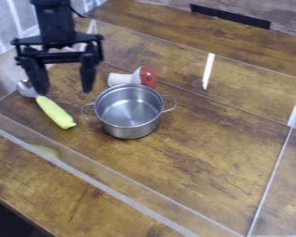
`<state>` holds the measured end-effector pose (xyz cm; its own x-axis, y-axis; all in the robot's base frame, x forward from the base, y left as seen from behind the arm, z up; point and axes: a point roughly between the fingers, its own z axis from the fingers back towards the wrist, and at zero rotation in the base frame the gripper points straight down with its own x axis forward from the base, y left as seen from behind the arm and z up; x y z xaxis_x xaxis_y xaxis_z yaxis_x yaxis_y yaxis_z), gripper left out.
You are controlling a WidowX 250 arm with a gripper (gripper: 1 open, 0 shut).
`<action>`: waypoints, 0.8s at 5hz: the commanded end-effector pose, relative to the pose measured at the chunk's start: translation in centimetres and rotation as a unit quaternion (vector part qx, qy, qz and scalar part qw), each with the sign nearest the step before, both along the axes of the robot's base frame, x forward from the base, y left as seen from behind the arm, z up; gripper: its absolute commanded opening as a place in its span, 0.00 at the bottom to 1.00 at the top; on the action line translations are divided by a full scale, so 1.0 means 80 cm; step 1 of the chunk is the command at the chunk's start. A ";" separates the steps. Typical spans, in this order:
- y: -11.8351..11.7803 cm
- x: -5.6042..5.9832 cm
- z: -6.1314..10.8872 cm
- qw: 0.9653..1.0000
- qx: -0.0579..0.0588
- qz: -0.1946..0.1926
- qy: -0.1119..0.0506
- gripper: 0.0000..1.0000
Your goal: Move the green spoon to the right
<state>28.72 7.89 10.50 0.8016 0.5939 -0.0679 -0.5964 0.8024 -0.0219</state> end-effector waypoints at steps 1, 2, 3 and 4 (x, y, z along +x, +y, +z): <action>0.003 0.014 -0.005 0.997 0.003 0.068 -0.034 1.00; -0.010 0.020 -0.032 0.994 0.001 0.104 -0.035 1.00; 0.011 0.035 -0.039 0.986 -0.002 0.163 -0.036 1.00; 0.036 0.048 -0.036 0.975 -0.004 0.219 -0.035 1.00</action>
<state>31.99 10.09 5.91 0.4845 0.8719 -0.0715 -0.8748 0.4825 -0.0444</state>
